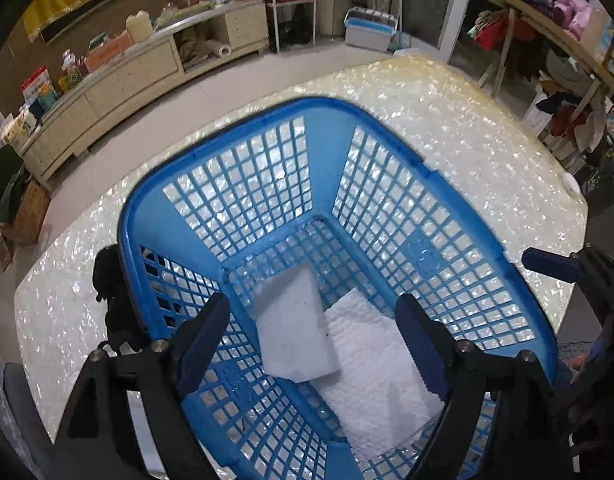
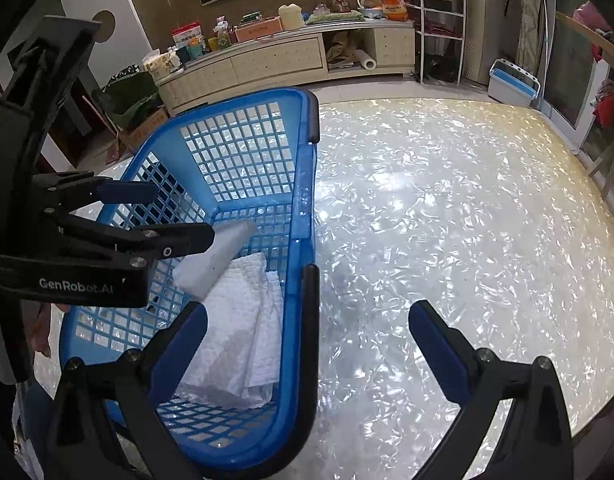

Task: Organize soft objects
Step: 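Lower the sponge pad into the blue basket and open the left gripper, then withdraw both tools from the basket back over the table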

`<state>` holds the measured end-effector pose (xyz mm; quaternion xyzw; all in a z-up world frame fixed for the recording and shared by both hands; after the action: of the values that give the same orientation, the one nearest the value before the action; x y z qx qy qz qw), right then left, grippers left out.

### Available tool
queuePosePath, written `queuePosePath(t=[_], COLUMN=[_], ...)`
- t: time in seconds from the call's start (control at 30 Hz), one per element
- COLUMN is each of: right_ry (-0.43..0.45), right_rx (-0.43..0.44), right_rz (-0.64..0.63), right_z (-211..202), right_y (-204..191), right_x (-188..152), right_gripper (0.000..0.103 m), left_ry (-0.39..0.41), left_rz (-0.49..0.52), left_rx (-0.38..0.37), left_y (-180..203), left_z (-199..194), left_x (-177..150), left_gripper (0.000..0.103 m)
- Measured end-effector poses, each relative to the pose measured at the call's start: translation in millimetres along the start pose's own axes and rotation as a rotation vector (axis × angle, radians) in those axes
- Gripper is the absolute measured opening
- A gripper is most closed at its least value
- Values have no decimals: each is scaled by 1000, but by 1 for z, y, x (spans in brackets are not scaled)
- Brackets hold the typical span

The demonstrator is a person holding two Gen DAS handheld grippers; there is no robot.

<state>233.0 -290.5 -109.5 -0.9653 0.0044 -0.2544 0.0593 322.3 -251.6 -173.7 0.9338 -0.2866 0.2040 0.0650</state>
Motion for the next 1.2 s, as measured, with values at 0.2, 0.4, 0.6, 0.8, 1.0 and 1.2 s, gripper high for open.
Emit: queuePosePath(t=[0.2,0.4,0.6,0.8,1.0,1.2], right_ry=[23,51,71,83,74,63], right_rx=[-3,3,11,27,53,79], right_rz=[0,-17,-40,-84,-140,-189], right_z=[-14,-30,-41,-50,-50,-46], right_y=[2,-7,-21,-38,-61,-90], right_x=[-1,-2,-4,-7,-16,-18], right_gripper=[101,101,101,101,101,101], left_ry=[24,69,74,61,92,120], left_rz=[23,5,-4,-35,-58,-57], left_rx=[-13,-1,-17,-19,31,86], left_y=[9,8,4,-2,-20,-50], left_z=[-28,-63,-93,-119,-143,-169], left_x=[-7,-19,-35,-64,-98,-134], left_gripper=[103,103,103,103,103,103])
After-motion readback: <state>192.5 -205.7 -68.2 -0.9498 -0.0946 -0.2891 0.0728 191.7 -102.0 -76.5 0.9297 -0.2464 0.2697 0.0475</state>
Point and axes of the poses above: each gripper's, at about its wrist camera, not at the fingertips, and z roughly the way its jaws point, y to its right, x to its top, the point moved 8 cm from there along z, roughly the way its jaws point, and after that the axes turned 2 degrees about -y, right-handed, at the moved point
